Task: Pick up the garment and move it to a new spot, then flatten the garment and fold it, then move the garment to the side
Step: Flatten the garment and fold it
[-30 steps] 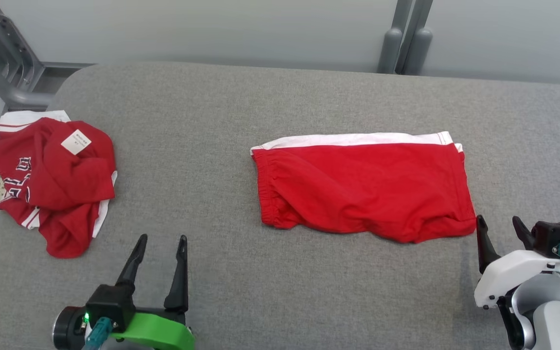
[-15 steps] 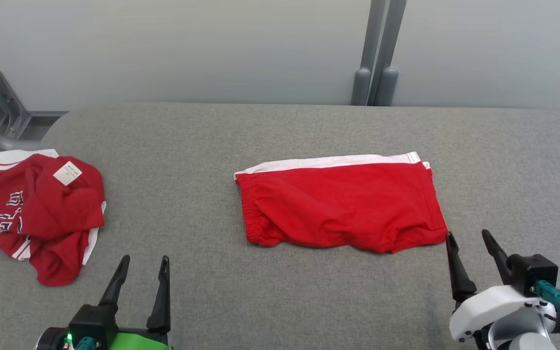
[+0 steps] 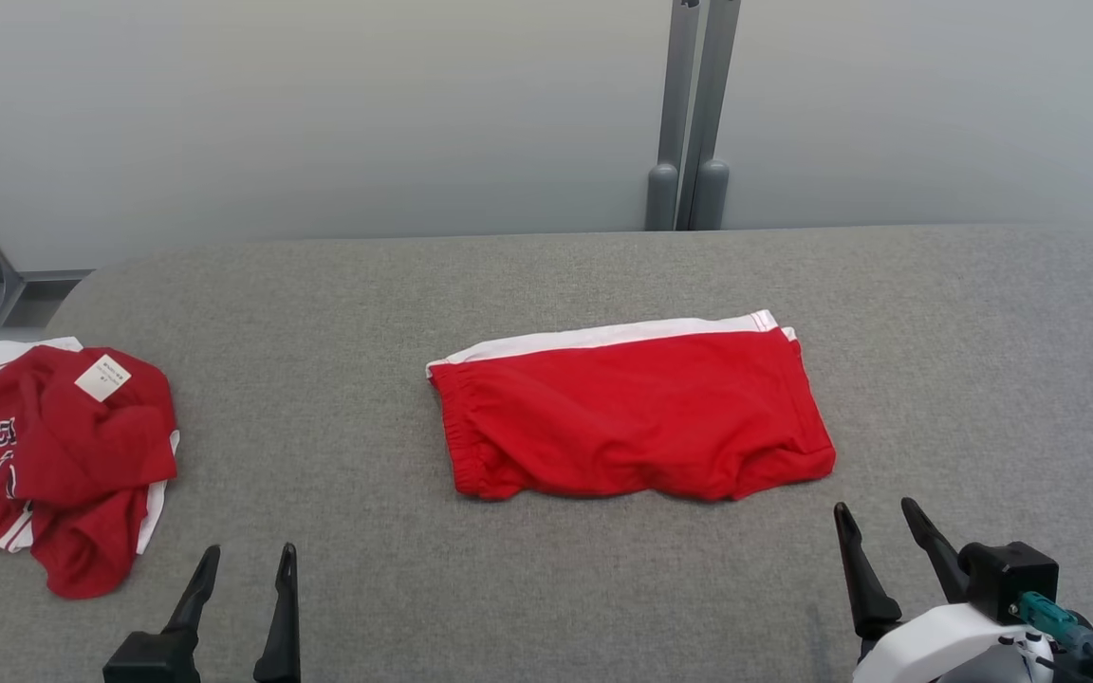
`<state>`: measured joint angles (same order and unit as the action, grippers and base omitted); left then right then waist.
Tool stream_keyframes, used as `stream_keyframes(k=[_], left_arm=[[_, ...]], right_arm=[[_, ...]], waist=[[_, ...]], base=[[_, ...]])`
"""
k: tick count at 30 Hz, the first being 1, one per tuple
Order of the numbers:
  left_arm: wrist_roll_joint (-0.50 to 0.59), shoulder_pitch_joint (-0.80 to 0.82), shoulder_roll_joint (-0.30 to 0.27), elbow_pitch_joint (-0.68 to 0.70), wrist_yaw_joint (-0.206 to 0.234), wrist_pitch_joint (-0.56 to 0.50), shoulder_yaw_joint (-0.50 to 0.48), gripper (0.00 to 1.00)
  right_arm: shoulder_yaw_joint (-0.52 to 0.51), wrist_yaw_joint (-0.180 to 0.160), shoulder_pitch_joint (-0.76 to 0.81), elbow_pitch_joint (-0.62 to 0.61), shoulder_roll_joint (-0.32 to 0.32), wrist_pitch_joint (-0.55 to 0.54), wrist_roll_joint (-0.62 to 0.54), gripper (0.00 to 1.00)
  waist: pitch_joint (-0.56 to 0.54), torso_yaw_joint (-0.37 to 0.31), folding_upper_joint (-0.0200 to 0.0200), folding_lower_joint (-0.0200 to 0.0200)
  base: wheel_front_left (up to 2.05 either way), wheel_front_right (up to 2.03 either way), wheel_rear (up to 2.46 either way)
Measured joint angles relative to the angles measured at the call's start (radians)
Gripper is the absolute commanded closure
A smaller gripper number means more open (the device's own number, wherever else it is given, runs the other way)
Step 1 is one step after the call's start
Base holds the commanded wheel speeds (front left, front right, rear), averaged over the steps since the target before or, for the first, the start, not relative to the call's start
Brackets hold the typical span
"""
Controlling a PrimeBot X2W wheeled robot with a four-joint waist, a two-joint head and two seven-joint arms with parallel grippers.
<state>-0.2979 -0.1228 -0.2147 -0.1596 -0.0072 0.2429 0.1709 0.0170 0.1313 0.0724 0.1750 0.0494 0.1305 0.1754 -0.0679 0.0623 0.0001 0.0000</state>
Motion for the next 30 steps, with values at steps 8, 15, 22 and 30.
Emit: stream_keyframes(k=[8,15,22,30], left_arm=[[-0.008,0.0,-0.01,-0.009,0.001,-0.003,-0.001,0.0],[-0.007,0.009,-0.01,-0.014,-0.002,-0.004,0.017,0.0],[-0.01,0.016,-0.012,-0.01,-0.006,-0.005,0.022,0.0],[-0.002,0.04,-0.019,0.021,0.007,-0.004,0.029,0.0]], right_arm=[[0.017,0.0,0.0,0.005,0.0,-0.005,0.013,0.0],[0.032,0.0,-0.002,0.008,0.001,-0.008,0.01,0.0],[0.077,0.0,-0.062,0.005,0.025,-0.088,-0.043,0.0],[0.027,0.0,-0.333,0.076,0.169,-0.525,-0.04,0.0]], waist=[[0.01,0.005,0.0,0.0],[0.018,0.007,0.0,0.0],[0.037,0.006,0.0,0.0],[0.077,0.012,0.0,0.0]], base=[[0.0,0.0,0.0],[0.0,0.0,0.0],[0.0,0.0,0.0],[0.0,0.0,0.0]])
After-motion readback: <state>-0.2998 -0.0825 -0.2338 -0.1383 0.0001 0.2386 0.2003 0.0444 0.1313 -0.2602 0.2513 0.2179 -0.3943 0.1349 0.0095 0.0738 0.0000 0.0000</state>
